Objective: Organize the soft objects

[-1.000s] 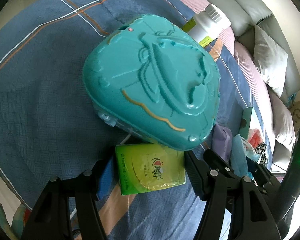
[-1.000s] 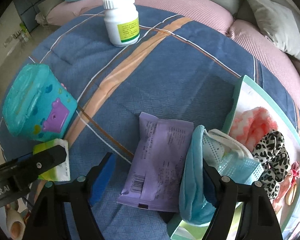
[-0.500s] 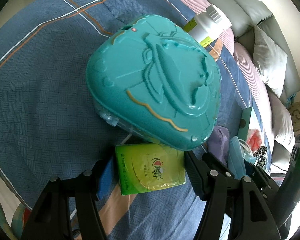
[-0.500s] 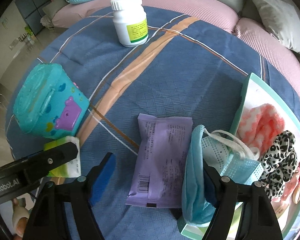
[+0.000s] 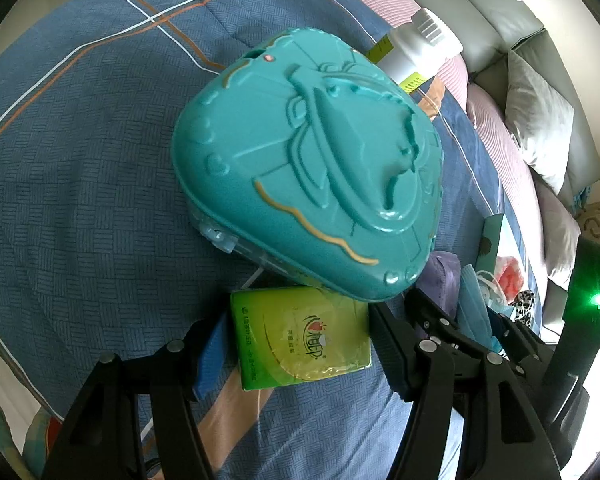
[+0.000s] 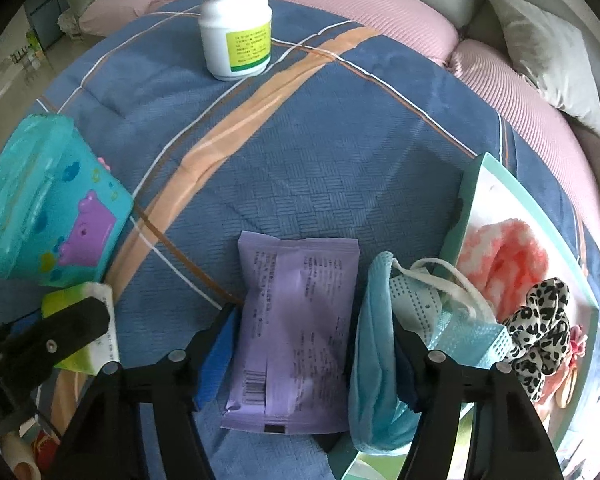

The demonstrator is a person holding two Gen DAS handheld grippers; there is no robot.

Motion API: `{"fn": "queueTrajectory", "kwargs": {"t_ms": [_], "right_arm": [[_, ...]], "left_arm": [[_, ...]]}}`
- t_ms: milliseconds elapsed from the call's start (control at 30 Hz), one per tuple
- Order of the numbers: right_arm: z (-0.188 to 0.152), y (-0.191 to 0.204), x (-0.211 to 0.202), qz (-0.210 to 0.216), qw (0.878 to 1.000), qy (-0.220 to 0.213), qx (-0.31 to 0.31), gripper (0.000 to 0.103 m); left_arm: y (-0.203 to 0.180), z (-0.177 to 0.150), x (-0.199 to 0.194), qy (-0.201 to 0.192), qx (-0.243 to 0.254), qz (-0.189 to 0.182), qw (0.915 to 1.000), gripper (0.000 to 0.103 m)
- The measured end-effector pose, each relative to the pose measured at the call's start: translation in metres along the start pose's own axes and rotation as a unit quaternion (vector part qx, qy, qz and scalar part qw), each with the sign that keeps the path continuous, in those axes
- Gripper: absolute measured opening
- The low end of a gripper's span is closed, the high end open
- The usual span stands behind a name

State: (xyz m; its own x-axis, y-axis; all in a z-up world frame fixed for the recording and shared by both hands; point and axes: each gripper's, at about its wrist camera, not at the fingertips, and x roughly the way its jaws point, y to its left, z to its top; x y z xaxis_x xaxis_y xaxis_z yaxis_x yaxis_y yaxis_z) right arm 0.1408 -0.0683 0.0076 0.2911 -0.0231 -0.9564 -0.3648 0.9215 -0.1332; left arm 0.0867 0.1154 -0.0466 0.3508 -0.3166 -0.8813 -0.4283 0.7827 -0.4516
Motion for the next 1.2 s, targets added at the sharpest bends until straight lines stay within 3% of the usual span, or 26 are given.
{"fn": "queueTrajectory", "kwargs": {"t_ms": [233,333,533,933,1200], "right_arm": [[0.003,0.000,0.003,0.002,1.000,-0.001,0.009,0.070],[0.001,-0.005,-0.001,-0.002,1.000,-0.006,0.015,0.061],[0.000,-0.017,-0.006,0.015,0.999,-0.019,0.033,0.054],[-0.009,-0.026,-0.027,0.042,0.996,-0.048,0.062,0.030],[-0.012,-0.031,-0.037,0.046,0.995,-0.055,0.072,0.025]], "left_arm": [[0.000,-0.001,0.000,0.000,0.000,-0.001,1.0000,0.067],[0.000,-0.001,0.000,0.000,-0.001,-0.001,1.0000,0.067],[0.000,-0.001,0.000,0.000,-0.001,-0.001,1.0000,0.067],[0.000,-0.001,0.000,0.001,-0.001,-0.003,1.0000,0.067],[0.000,0.000,0.000,0.001,-0.002,-0.004,1.0000,0.067]]}}
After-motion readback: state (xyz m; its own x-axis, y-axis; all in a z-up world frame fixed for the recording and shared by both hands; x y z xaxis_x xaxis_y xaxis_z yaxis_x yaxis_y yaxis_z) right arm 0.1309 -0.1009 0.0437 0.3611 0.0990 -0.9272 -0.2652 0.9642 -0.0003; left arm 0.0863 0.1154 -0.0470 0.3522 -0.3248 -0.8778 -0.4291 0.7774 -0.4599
